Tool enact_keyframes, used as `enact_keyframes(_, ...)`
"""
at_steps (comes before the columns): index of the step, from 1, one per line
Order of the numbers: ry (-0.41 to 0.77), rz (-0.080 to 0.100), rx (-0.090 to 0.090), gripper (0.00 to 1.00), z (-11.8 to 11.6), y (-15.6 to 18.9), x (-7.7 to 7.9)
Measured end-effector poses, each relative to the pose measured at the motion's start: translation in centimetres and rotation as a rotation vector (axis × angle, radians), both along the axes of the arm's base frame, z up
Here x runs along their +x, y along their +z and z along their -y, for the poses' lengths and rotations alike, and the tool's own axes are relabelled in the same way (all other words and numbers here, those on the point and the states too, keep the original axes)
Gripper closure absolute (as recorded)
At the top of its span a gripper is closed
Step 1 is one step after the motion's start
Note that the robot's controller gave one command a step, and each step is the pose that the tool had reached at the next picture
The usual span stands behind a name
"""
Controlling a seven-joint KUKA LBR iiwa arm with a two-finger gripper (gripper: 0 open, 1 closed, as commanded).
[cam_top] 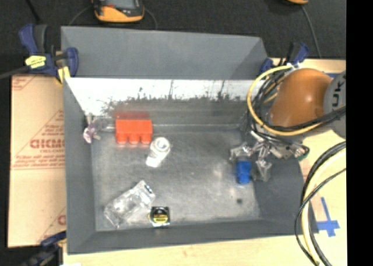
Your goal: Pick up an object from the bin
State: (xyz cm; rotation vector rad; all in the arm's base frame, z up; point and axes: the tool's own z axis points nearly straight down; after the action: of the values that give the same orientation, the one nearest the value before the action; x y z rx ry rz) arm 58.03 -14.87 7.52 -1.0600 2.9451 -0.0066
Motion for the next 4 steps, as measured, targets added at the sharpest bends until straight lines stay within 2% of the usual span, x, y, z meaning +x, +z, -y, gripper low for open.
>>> enact_keyframes(1, 0.03, 0.001, -0.004, 1.0, -0.3, 15.4, 2.3)
enact_keyframes(2, 0.053, -0.015, 0.004, 1.0, -5.4, 9.8, -0.4)
enact_keyframes(3, 0.047, -0.007, 0.002, 0.0, -5.1, 10.2, -0.2)
enact_keyframes(4, 0.179, -0.014, -0.001, 0.0, -2.9, 6.1, -4.4)
